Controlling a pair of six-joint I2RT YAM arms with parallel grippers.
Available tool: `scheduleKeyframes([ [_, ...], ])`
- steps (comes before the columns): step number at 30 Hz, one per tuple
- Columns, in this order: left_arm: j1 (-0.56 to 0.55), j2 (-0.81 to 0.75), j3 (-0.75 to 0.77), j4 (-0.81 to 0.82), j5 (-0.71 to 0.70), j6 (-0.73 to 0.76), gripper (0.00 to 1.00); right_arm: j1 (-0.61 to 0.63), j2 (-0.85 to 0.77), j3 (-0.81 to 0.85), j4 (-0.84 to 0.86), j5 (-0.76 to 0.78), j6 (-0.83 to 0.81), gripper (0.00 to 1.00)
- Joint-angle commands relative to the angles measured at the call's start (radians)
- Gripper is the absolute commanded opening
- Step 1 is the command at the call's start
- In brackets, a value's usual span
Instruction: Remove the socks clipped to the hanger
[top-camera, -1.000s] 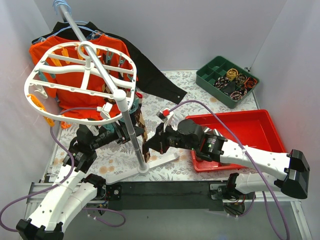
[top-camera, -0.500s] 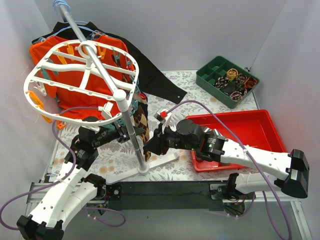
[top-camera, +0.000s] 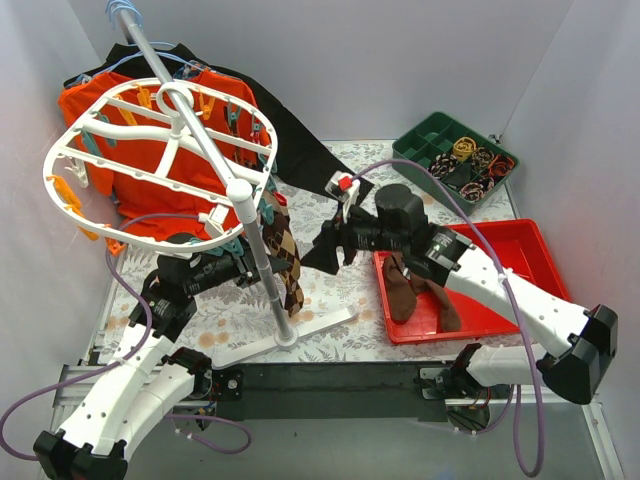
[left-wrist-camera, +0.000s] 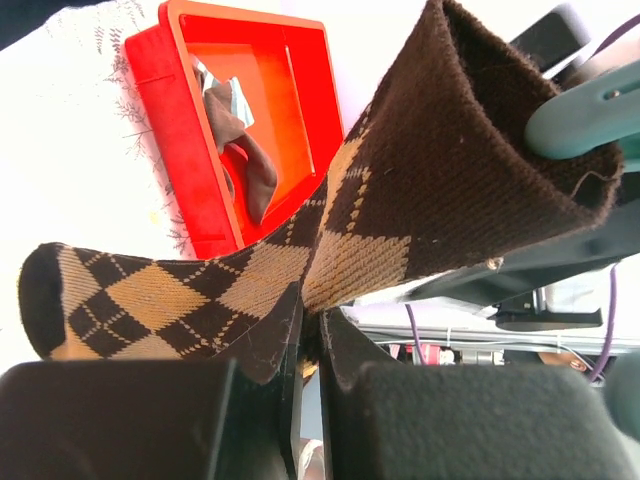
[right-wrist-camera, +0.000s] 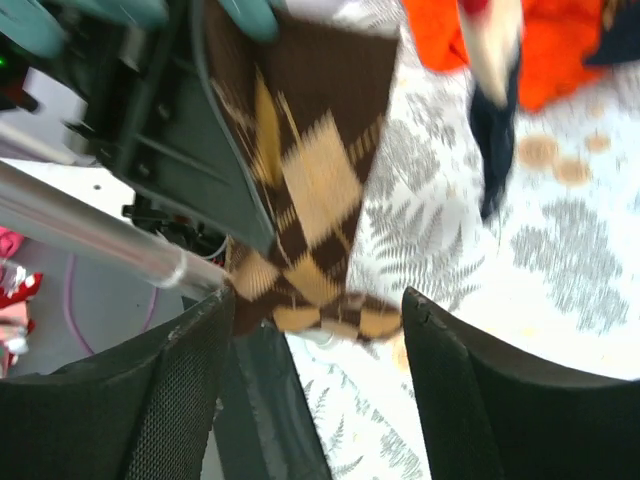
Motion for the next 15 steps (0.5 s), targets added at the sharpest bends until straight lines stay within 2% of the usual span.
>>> scheduleKeyframes([
  [1,-0.002,-0.005,0.031,-0.034,0.038,0.021,0.0,-0.048,0.103,0.152,0.017,-0.24,-0.104,0.79],
  [3,-0.002,-0.005,0.035,-0.04,0.039,0.024,0.0,-0.057,0.145,0.222,0.015,-0.285,-0.122,0.8],
  [5,-0.002,-0.003,0.044,-0.045,0.036,0.03,0.0,-0.063,0.2,0.28,0.018,-0.315,-0.13,0.89],
  [9,-0.002,-0.006,0.051,-0.062,0.035,0.036,0.0,-0.065,0.278,0.356,0.022,-0.355,-0.108,0.9],
  [11,-0.002,-0.008,0.06,-0.07,0.033,0.047,0.0,-0.065,0.303,0.362,0.044,-0.378,-0.095,0.87],
  [15,-0.003,-0.009,0.08,-0.109,0.013,0.075,0.0,-0.065,0.309,0.341,0.097,-0.391,-0.059,0.72],
])
